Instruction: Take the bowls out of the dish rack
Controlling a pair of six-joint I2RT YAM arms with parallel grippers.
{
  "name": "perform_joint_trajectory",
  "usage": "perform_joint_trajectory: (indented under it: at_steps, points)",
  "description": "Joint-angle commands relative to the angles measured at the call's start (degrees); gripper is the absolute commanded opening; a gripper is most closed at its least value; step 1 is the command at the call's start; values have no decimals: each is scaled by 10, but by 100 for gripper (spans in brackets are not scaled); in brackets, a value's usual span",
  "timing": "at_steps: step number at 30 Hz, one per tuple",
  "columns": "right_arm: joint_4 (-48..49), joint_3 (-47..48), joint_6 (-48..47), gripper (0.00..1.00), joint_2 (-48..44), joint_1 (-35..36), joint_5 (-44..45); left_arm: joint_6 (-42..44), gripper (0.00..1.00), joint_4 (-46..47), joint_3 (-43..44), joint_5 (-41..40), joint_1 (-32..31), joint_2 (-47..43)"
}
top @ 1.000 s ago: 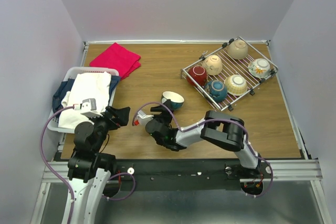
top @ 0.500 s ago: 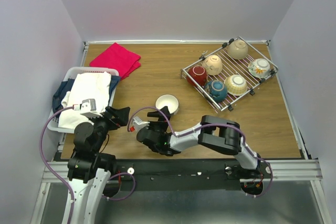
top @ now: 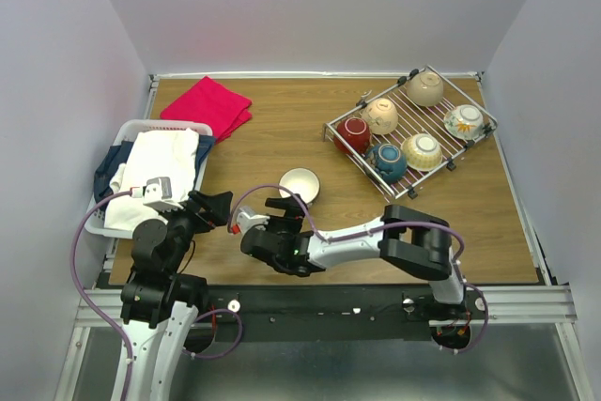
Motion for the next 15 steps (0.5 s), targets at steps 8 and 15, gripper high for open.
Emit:
perform_joint_trajectory:
  at_steps: [8,15]
  points:
    - [-165,59,138,100,-105,-11,-88,3,99,-4,7,-22,-3,9]
    - [-212,57,198,100,-171,-65,-137,4,99,-11,13,-27,-3,33]
